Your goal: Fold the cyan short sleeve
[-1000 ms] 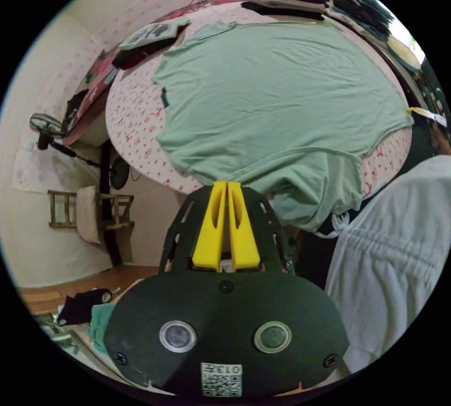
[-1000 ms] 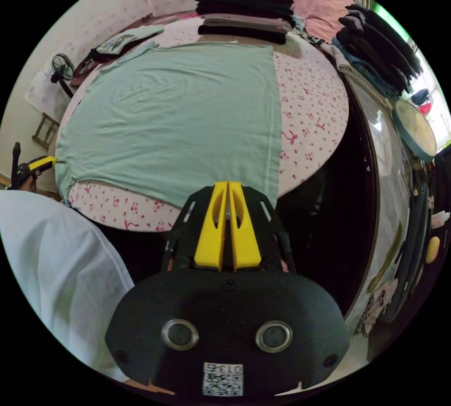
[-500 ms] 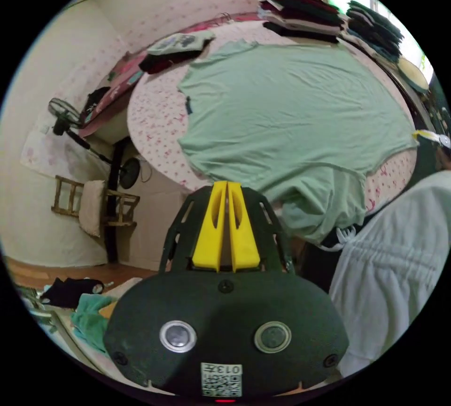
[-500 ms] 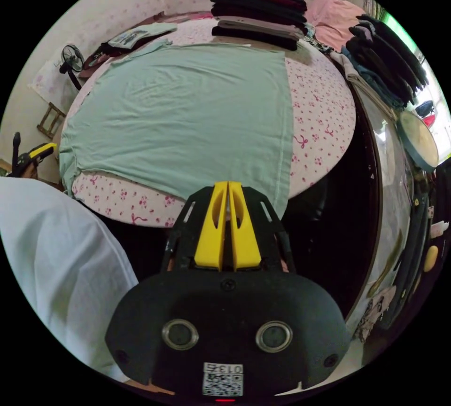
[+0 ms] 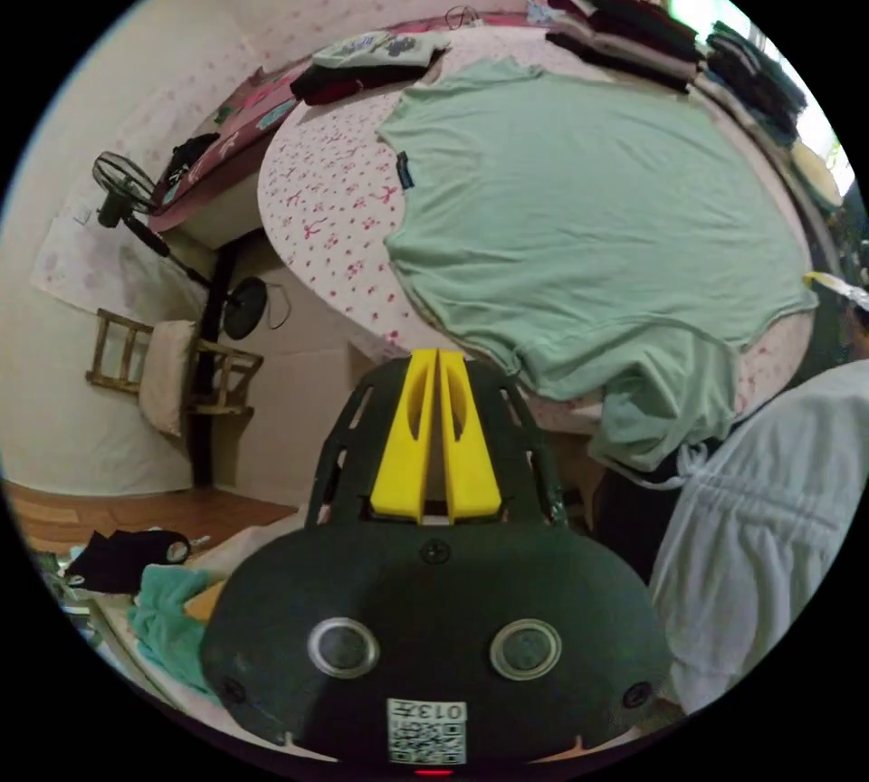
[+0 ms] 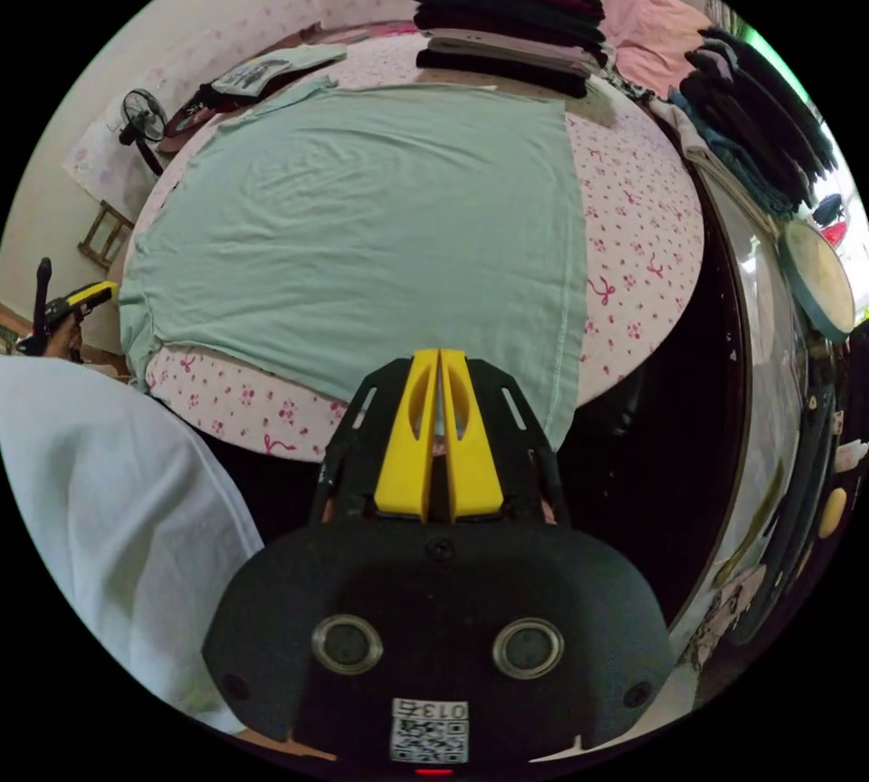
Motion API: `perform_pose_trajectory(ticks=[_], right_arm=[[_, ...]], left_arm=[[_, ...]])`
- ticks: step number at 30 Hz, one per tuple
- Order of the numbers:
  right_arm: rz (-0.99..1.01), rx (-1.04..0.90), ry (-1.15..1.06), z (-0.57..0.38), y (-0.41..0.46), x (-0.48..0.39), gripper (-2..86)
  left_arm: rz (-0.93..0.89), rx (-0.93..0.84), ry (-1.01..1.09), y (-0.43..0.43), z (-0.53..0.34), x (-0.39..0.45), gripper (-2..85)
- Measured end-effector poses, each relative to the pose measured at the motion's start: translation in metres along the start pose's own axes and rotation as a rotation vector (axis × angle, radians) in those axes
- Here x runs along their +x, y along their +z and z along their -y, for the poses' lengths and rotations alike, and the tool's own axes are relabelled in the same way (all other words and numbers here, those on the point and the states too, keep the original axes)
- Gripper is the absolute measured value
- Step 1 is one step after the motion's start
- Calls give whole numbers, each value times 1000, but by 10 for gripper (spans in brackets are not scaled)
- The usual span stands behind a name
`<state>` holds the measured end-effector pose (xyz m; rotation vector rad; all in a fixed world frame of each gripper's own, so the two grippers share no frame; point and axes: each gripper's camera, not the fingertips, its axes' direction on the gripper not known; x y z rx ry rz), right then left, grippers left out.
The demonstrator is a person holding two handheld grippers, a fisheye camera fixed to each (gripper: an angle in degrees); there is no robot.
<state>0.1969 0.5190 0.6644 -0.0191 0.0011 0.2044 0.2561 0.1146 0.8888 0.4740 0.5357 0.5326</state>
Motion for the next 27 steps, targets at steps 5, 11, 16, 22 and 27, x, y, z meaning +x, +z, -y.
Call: perform_pose_trajectory(ticks=[5,11,16,22,27], right_arm=[[42,46,-121,-16,-11,-23,31],[11,10,-181,-35,-5,-42,70],[-29,-1,-186,-47,-5,-48,78],[-84,-6,-225,-57,-4,-58,89],[-162,-4,-206,-66,0,-60,97]], left_arm=[[-255,-127,116,8,-16,0,93],[-393,-244,195,33,-25,14,140],[-521,-227,133,46,-16,7,82],[-617,-208,161,17,-22,-23,19],[-655,-167,183,-28,-20,-58,11]])
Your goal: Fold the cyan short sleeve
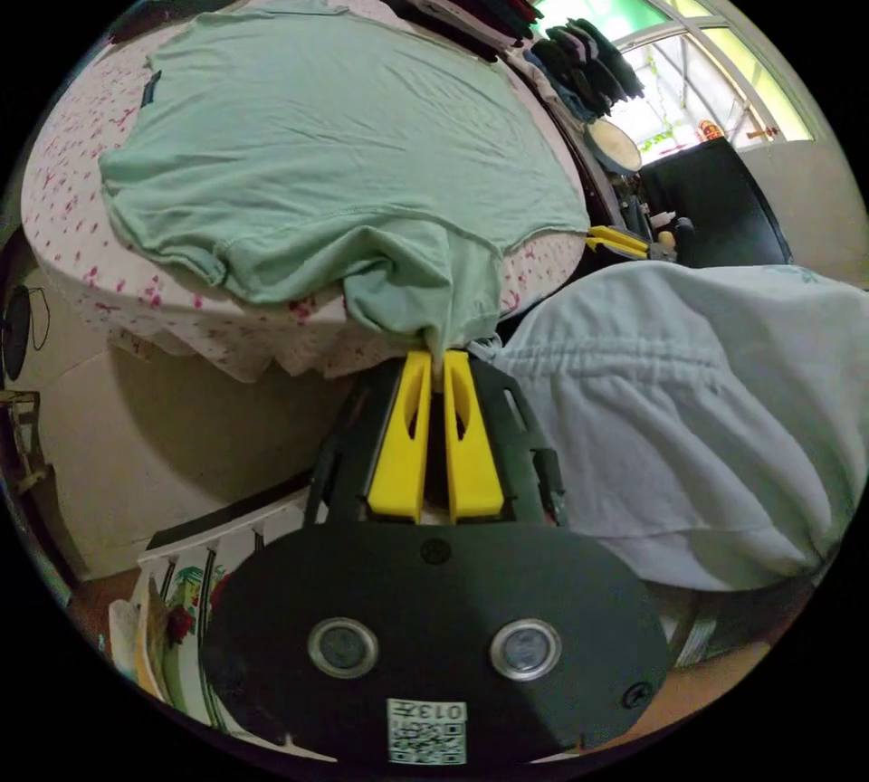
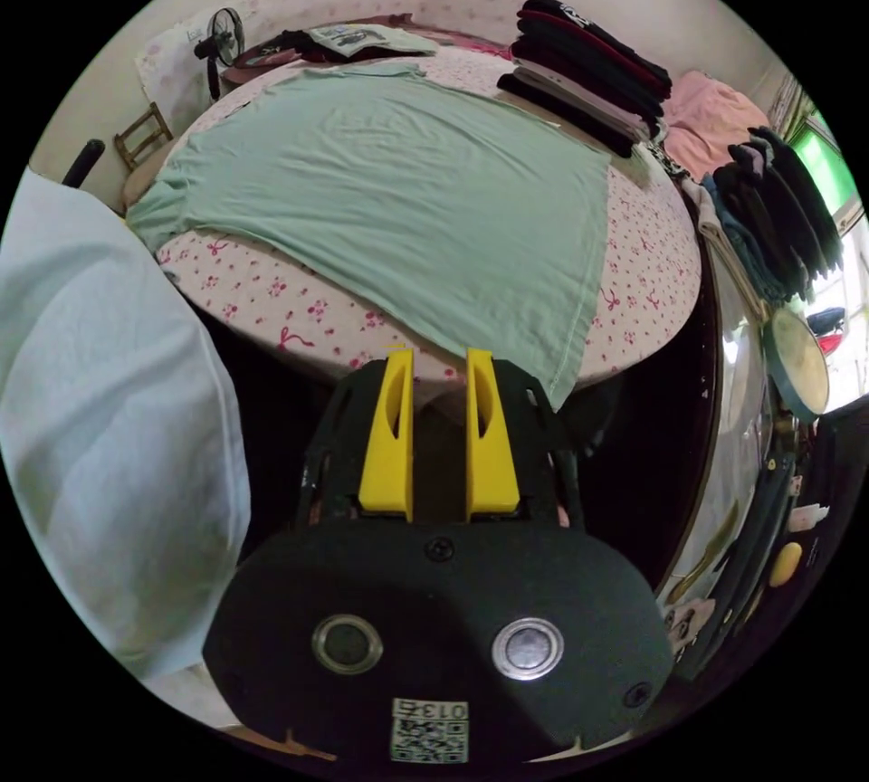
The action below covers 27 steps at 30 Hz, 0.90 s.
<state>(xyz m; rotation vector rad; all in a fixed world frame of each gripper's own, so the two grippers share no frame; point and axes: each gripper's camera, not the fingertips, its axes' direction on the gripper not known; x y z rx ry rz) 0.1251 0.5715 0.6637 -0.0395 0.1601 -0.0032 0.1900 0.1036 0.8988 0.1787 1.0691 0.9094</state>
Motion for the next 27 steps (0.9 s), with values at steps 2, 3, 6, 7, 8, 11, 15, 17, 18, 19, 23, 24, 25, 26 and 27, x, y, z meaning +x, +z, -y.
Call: perform_pose_trajectory(ticks=[2,3,6,7,8,11,15,17,18,19,23,24,25,26,27], right_arm=[[-54,-9,24,-2,3,1,103],[-75,-11,32,-2,4,1,104],[-133,-1,54,-3,7,0,105],[-140,9,45,-3,8,-2,104],[-149,16,30,-4,8,-5,103],[-146,15,9,-4,8,-10,102],[-96,27,14,-1,9,-16,99],[-130,43,6,4,12,-22,97],[-130,44,9,6,13,-23,95],[-124,45,18,9,14,-23,93],[-173,19,48,18,20,-21,47],[-181,18,55,18,20,-20,43],[-196,18,73,19,20,-18,37],[-208,11,91,20,20,-16,34],[-212,2,101,21,21,-14,35]], left_arm=[[-32,26,25,-23,3,1,9],[-46,53,37,-39,5,0,9],[-50,113,57,-69,12,1,8],[-28,116,71,-76,15,4,8],[-19,118,77,-79,16,5,8],[15,146,89,-94,19,10,7],[14,196,101,-110,19,17,7],[9,212,104,-114,20,20,7],[9,217,104,-116,21,21,7],[10,217,108,-117,22,23,7],[11,212,119,-119,23,29,7],[12,211,120,-119,22,30,7],[13,212,119,-120,21,31,7],[13,214,119,-121,20,31,7],[10,218,116,-122,18,32,7]])
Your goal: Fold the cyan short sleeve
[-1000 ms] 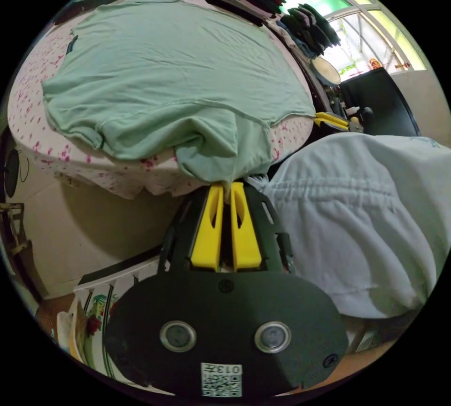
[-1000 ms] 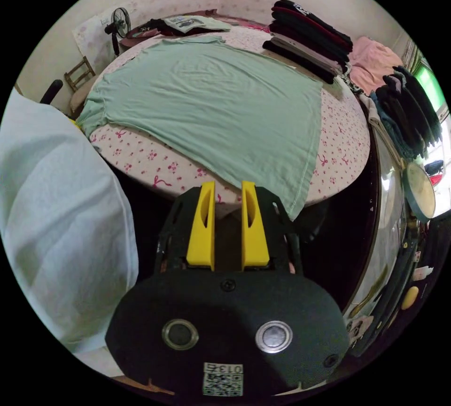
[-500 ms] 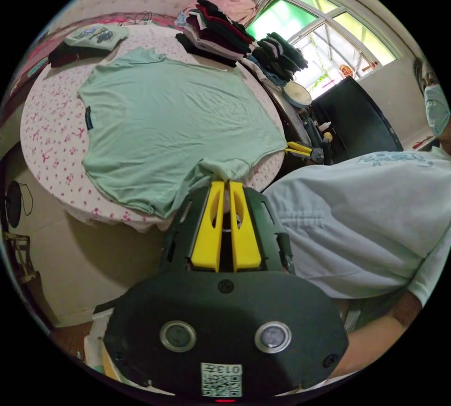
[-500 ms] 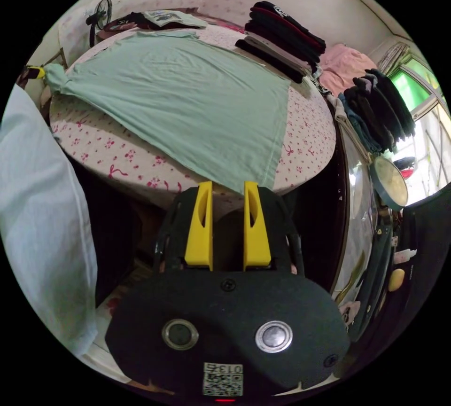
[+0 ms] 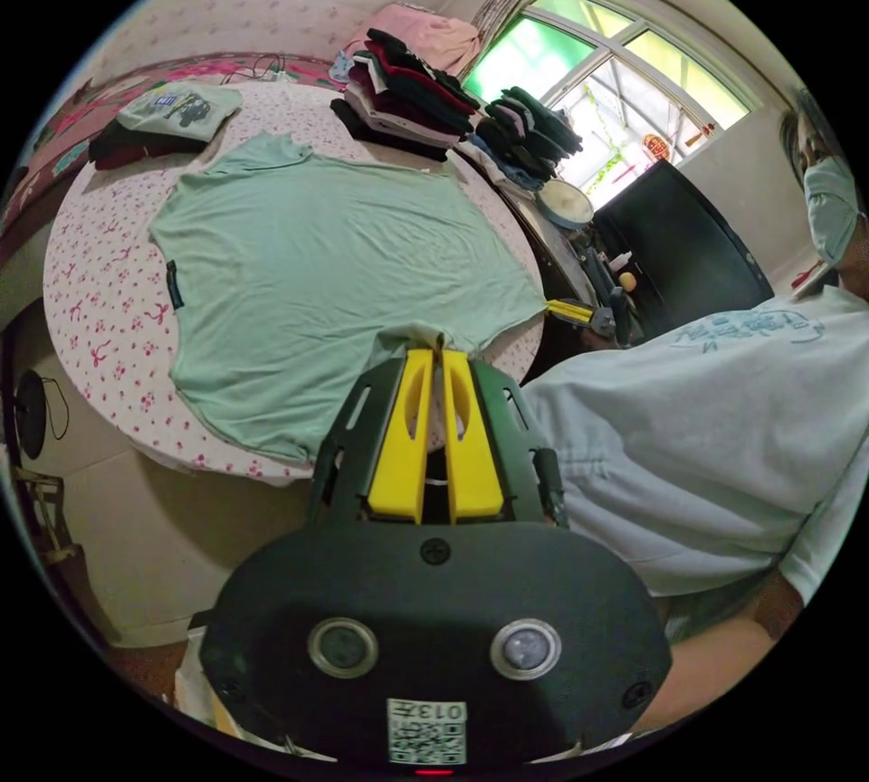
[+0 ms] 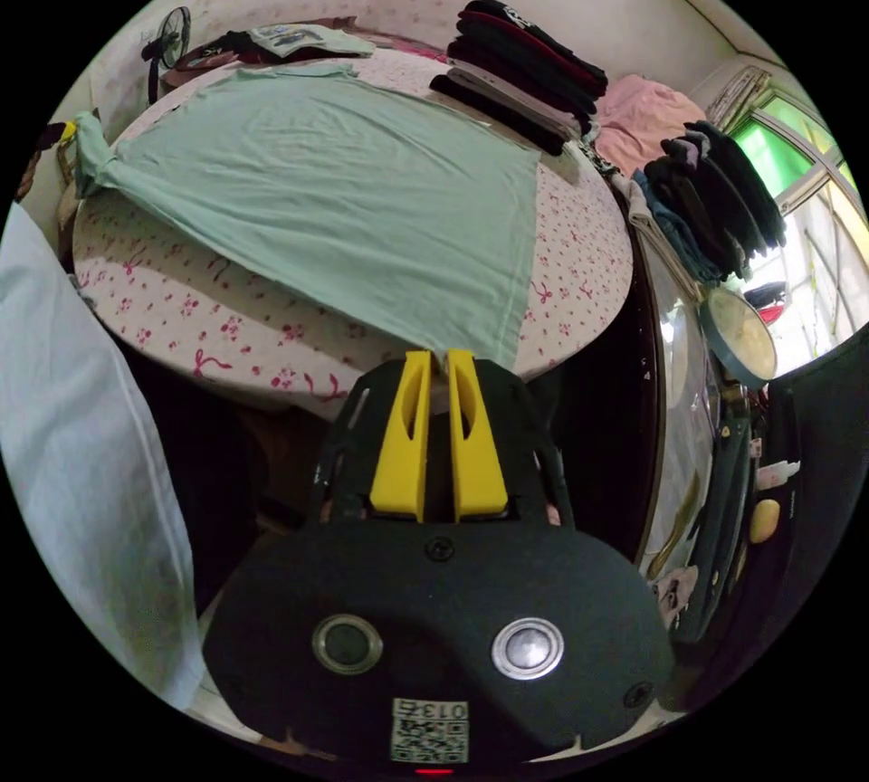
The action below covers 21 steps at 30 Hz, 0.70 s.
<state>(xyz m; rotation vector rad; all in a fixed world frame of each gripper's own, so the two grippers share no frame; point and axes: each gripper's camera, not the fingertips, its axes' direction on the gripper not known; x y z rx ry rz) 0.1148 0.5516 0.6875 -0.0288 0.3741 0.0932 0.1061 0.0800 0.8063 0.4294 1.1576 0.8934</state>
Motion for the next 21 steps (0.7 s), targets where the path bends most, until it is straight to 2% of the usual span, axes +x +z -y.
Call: perform_pose_trajectory(ticks=[7,13,21], right_arm=[[46,-1,21,11,9,6,64],[6,-53,10,29,23,-2,17],[-23,-51,40,51,21,2,6]], left_arm=[[-5,11,-19,0,-9,3,7],[-7,10,-26,7,-15,11,7],[8,35,-42,15,-18,19,6]])
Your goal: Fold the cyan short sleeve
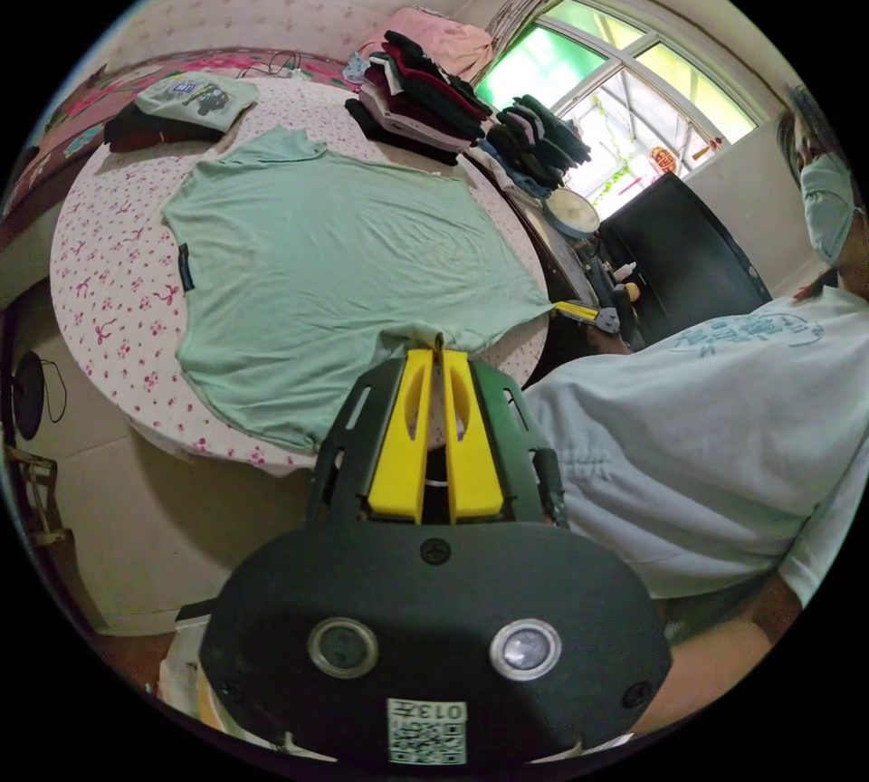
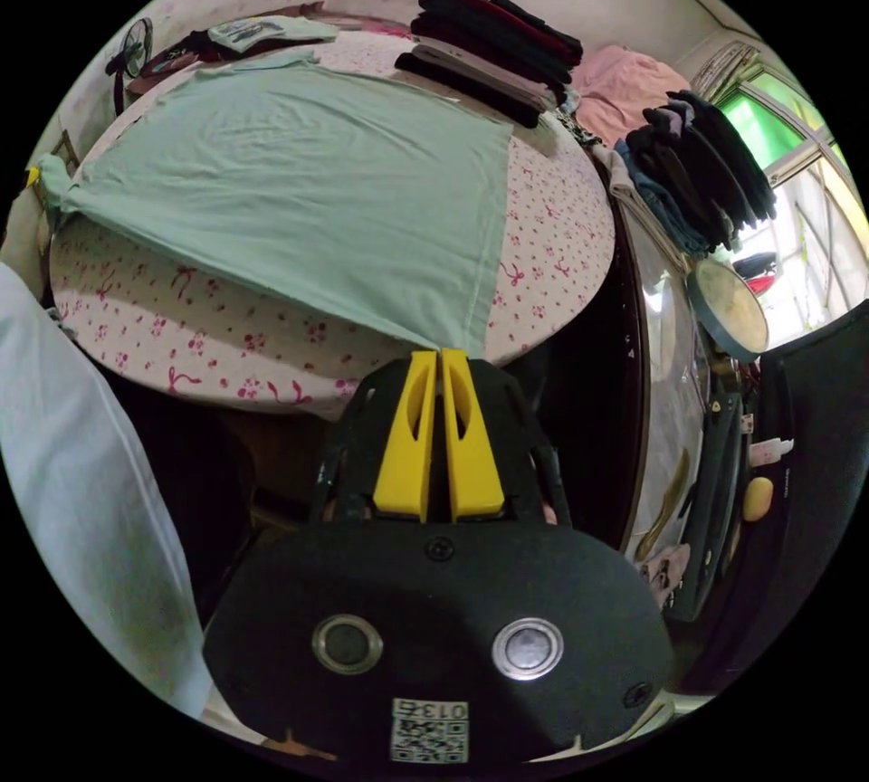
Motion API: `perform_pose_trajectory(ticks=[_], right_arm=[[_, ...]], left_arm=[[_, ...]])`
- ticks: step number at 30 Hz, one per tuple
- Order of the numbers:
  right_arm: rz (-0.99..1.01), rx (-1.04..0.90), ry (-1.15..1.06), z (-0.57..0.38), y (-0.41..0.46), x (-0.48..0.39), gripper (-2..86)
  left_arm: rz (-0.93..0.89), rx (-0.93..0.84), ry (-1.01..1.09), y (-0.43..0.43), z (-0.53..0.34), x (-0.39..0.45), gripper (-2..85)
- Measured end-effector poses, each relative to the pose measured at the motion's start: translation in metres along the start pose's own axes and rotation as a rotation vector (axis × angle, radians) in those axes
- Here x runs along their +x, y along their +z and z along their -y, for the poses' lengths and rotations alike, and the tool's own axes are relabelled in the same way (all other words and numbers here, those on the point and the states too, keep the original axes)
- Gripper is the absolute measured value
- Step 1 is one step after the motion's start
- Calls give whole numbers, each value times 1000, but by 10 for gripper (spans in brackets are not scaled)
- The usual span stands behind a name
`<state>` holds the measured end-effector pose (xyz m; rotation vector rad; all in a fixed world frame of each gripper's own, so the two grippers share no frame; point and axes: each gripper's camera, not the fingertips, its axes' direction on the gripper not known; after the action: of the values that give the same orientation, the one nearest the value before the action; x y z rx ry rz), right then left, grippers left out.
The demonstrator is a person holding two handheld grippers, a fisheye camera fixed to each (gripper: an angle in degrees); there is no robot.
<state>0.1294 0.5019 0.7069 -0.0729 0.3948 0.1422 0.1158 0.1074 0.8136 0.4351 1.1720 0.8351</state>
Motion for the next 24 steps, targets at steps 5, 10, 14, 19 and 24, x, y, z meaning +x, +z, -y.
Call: perform_pose_trajectory(ticks=[5,10,14,19,24], right_arm=[[-30,54,-7,33,-3,9,5],[-48,65,-74,91,13,16,6],[-18,-38,-164,149,45,21,7],[15,-106,-232,197,81,22,13],[28,-192,-234,223,112,27,42]], left_arm=[[27,32,10,4,19,-3,6],[101,29,25,27,78,-23,1],[187,10,-12,49,118,-47,-2],[172,9,-66,77,160,-75,-2],[237,-26,-82,101,159,-65,1]])
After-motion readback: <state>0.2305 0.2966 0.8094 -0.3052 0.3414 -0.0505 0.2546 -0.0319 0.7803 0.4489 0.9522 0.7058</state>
